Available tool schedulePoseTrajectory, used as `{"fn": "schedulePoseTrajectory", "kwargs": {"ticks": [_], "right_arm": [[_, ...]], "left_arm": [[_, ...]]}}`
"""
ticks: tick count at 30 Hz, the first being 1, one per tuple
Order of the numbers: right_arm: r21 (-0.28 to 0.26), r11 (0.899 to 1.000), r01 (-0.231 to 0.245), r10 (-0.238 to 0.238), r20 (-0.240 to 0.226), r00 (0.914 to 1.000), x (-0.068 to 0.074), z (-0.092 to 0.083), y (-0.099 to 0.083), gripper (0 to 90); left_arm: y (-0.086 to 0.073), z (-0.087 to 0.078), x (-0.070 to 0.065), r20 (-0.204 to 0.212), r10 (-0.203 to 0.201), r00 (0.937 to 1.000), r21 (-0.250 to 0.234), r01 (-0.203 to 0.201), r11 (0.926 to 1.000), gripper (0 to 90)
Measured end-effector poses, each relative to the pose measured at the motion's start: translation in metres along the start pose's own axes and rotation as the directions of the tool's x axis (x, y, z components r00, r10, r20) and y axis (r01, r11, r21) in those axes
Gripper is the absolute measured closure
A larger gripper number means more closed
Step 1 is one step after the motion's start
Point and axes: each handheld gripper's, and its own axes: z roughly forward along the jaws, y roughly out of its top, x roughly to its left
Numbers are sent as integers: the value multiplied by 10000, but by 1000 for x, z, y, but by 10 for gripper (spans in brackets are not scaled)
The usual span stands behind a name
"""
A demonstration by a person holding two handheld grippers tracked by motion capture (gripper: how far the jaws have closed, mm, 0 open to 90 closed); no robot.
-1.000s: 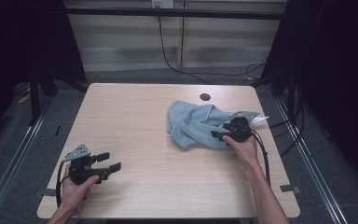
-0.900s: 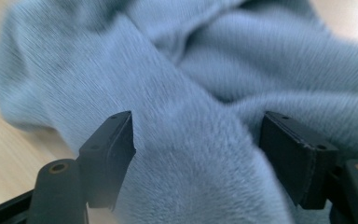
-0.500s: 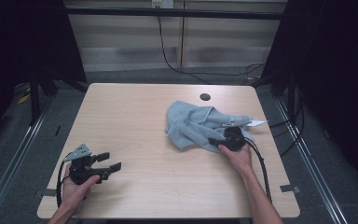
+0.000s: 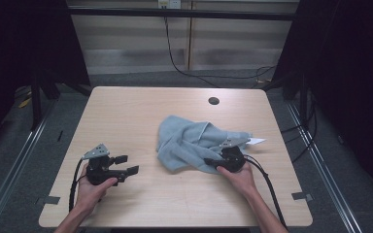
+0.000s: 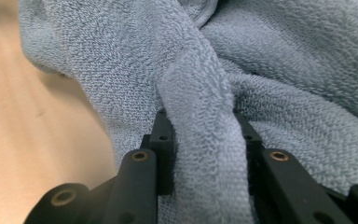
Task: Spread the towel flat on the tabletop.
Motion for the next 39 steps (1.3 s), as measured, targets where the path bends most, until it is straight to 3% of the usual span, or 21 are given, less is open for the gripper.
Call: {"fn": "schedulePoseTrajectory", "kwargs": {"ticks": [3,7,10,11,12,15,19,21,24,25,26,28,30,32,34,35,39], "right_arm": [[-66,9999,134,-136,-317,9994,8,1,-2,684],[148,9991,388,-375,-792,9961,21,-2,-5,684],[217,9976,654,-621,-1270,9900,33,-6,-10,684],[329,9954,903,-841,-1564,9841,41,-9,-13,684],[329,9954,903,-841,-1564,9841,41,-9,-13,684],[433,9924,1152,-1036,-2120,9718,56,-18,-22,679],[589,9902,1270,-1109,-2228,9685,66,-27,-27,616],[494,9923,1133,-997,-2216,9700,68,-36,-28,556],[-299,9974,655,-702,-2044,9764,60,-56,-21,521],[-625,9969,473,-583,-1883,9804,55,-64,-19,520],[-894,9955,311,-454,-1625,9857,49,-70,-17,520],[-1203,9927,23,-165,-1167,9930,38,-79,-16,520],[-994,9949,-138,55,-832,9965,28,-78,-18,518],[-442,9987,-242,211,-688,9974,22,-68,-20,459],[21,9997,-241,242,-440,9987,20,-55,-21,358],[137,9998,-158,163,-422,9990,20,-49,-21,354],[394,9992,-12,34,-564,9984,18,-33,-13,308]], "left_arm": [[9,7,-3,153,-42,9999,-237,45,9997,278],[16,19,-11,528,124,9985,-174,-115,9998,317],[17,28,-18,713,359,9968,152,-371,9992,348],[17,30,-20,657,454,9968,275,-473,9985,351],[18,32,-21,734,454,9963,294,-476,9984,351],[22,38,-24,1029,418,9938,378,-459,9982,361],[25,49,-29,1258,474,9909,578,-550,9968,372],[21,57,-30,1288,625,9897,953,-751,9926,362],[12,66,-33,1245,735,9895,1470,-917,9849,378],[10,67,-35,1305,770,9885,1568,-973,9828,490],[8,66,-36,1417,818,9865,1613,-1045,9814,490],[9,63,-37,1436,905,9855,1619,-1136,9802,630],[11,61,-36,1523,774,9853,1535,-1009,9830,681],[13,61,-33,1547,578,9863,1453,-805,9861,645],[17,64,-32,1491,589,9871,1469,-810,9858,544],[21,66,-31,1468,703,9867,1475,-921,9848,515],[37,78,-28,1487,432,9879,1043,-591,9928,394]]}}
